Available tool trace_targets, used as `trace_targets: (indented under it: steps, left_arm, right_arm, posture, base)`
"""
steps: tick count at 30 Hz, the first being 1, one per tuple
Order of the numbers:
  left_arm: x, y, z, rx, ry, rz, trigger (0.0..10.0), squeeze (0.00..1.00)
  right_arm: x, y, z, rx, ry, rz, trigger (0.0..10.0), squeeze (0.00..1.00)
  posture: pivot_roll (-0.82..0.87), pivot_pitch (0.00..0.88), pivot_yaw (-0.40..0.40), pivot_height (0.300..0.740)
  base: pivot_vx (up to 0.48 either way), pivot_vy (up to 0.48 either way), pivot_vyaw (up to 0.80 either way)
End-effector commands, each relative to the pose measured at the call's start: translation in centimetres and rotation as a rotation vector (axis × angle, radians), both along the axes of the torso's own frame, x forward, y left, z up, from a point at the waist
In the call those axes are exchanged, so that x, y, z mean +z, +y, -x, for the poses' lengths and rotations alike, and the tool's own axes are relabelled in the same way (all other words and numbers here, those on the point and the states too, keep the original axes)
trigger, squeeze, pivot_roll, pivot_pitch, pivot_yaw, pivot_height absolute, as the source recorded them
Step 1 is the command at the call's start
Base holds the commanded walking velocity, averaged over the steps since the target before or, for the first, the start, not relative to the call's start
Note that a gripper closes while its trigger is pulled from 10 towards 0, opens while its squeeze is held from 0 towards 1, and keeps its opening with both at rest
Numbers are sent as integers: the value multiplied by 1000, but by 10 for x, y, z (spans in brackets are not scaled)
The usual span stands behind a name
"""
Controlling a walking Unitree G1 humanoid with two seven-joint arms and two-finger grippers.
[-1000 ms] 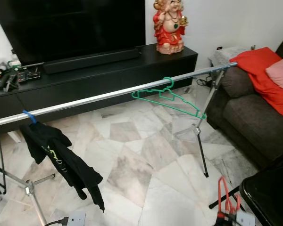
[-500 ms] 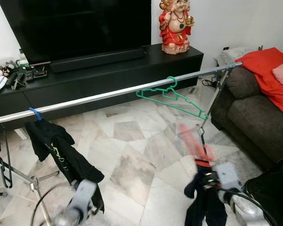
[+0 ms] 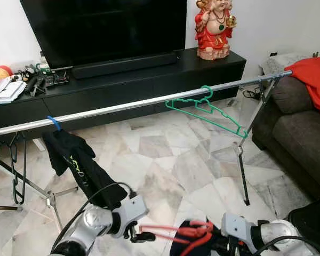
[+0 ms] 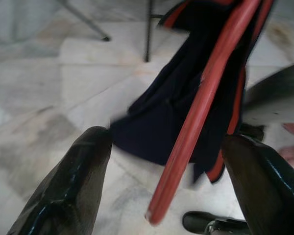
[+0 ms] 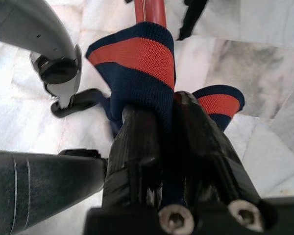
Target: Hang hanger
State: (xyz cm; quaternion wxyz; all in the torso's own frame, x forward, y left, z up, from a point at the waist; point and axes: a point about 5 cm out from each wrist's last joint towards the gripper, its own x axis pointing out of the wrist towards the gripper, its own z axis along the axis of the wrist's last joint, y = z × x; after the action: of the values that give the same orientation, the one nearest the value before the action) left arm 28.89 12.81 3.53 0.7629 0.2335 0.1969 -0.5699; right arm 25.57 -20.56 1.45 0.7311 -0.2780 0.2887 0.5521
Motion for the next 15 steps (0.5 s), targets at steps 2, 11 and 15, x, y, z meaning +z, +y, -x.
trace_targets:
  steps: [2, 11, 15]
  left_arm:
    - [0, 3, 3, -34, 29, -9, 10000, 0]
    - [2, -4, 7, -98, 96, -3, 10000, 0]
    - [1, -10, 6, -96, 99, -1, 10000, 0]
  right_arm:
    - [5, 10, -7, 18, -28, -8, 10000, 0]
    - [10, 33, -15, 65, -40, -52, 10000, 0]
    - [12, 40, -16, 104, -27, -67, 10000, 0]
  posture:
    - [-43, 51, 76, 740]
    - [-44, 47, 80, 740]
    - [-41, 45, 76, 740]
  base:
    - [0, 0, 0]
    - [0, 0, 0]
    - [0, 0, 0]
